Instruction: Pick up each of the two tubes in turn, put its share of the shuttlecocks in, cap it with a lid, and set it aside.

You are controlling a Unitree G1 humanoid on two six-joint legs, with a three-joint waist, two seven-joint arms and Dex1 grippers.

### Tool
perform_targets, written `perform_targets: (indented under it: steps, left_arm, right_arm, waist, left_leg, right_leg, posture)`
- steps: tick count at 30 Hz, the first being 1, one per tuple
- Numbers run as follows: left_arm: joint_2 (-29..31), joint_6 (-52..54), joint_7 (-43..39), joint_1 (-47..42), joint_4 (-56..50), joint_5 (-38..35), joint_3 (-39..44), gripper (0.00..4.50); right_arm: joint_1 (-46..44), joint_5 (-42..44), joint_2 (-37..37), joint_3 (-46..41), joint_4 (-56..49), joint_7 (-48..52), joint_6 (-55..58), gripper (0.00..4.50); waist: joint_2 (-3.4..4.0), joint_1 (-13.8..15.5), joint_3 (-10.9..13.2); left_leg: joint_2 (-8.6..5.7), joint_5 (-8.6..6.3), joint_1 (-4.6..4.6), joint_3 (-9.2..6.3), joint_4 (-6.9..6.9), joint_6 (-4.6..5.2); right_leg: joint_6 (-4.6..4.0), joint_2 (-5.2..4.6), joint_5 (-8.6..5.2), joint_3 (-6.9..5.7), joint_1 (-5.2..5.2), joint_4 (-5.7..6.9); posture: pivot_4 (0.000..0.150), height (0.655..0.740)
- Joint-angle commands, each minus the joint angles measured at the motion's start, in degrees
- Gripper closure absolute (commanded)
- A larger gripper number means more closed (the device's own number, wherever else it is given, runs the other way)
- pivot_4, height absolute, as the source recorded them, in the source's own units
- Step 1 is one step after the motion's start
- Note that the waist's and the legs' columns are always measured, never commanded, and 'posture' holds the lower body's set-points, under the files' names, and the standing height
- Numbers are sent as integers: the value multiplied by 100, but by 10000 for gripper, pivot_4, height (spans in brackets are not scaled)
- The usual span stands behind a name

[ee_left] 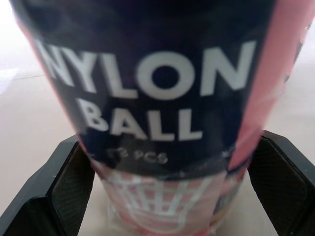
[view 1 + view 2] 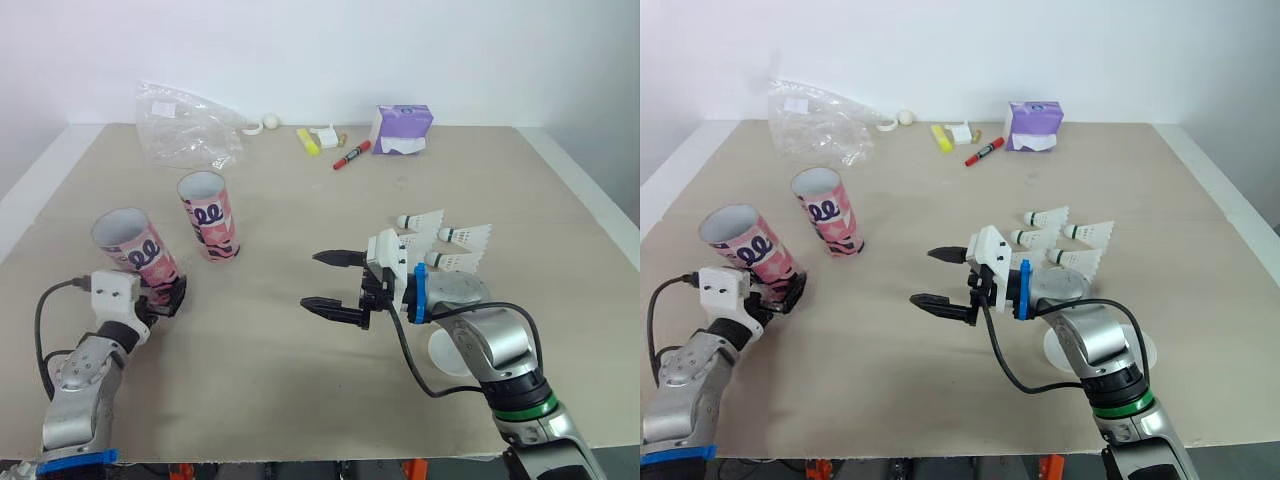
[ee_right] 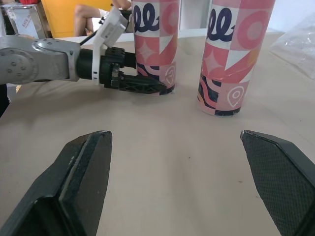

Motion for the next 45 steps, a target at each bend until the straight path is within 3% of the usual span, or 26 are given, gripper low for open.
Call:
perform_targets:
  steps: [1,7,10,12,13,32,39,45]
  left_arm:
    - [117,-277,-187,-217,254,44,-46,0]
    - [186,-667,-393,-605,769,75,-101,0]
    - [174,-734,-513,-608,862,40,-135,7841]
    - [152,-787,-481,-594,885,67,-133,15591]
    - [138,-795,-455,-589,885,72,-123,16281]
    - [435,-987,-593,-231,777,88,-82,16281]
    - [995,-1122,-1539,282,-115,47,-402,16281]
    - [1459,-1022,-2441,94,-655,75,-1076,16281]
  right_arm:
    - [-35,21,-24,-92,-277,-41,-12,155]
    - [-15,44,-75,-115,-346,-81,37,155]
    - [-9,48,-95,-126,-380,-103,66,0]
    - [-1,45,-110,-136,-396,-113,77,0]
    - [1,41,-117,-139,-401,-118,78,0]
    - [135,146,-170,-190,-604,-107,118,0]
    - [425,362,-341,-416,-1050,-140,237,0]
    - [850,640,-609,-654,-1653,-119,375,0]
  waist:
    - [0,0,0]
    - [0,0,0]
    - [0,-2,0]
    - [0,-1,0]
    - [0,0,0]
    - [0,-4,0]
    - [0,0,0]
    - [-1,20,0]
  left_leg:
    - [0,0,0,0,0,0]
    - [0,0,-1,2,0,0]
    - [0,0,-1,3,0,0]
    - [0,0,-1,3,0,0]
    - [0,0,-1,3,0,0]
    - [4,0,0,4,0,0]
    - [4,-3,-2,11,-1,-4]
    - [3,-3,-7,7,-1,-4]
  right_leg:
    - [1,0,0,0,0,0]
    - [3,-2,2,-1,0,0]
    - [3,-3,2,0,-1,0]
    - [3,-4,2,0,-2,0]
    - [3,-5,2,-1,-2,0]
    - [1,-5,3,-5,-2,0]
    - [-3,-16,0,-9,-7,0]
    - [-28,-26,-14,-31,-8,-1]
  posture:
    - [1500,7400]
    - [1500,7400]
    - [1500,7400]
    - [1500,7400]
    - [1500,7400]
    - [1500,7400]
    - [1500,7400]
    - [1500,7400]
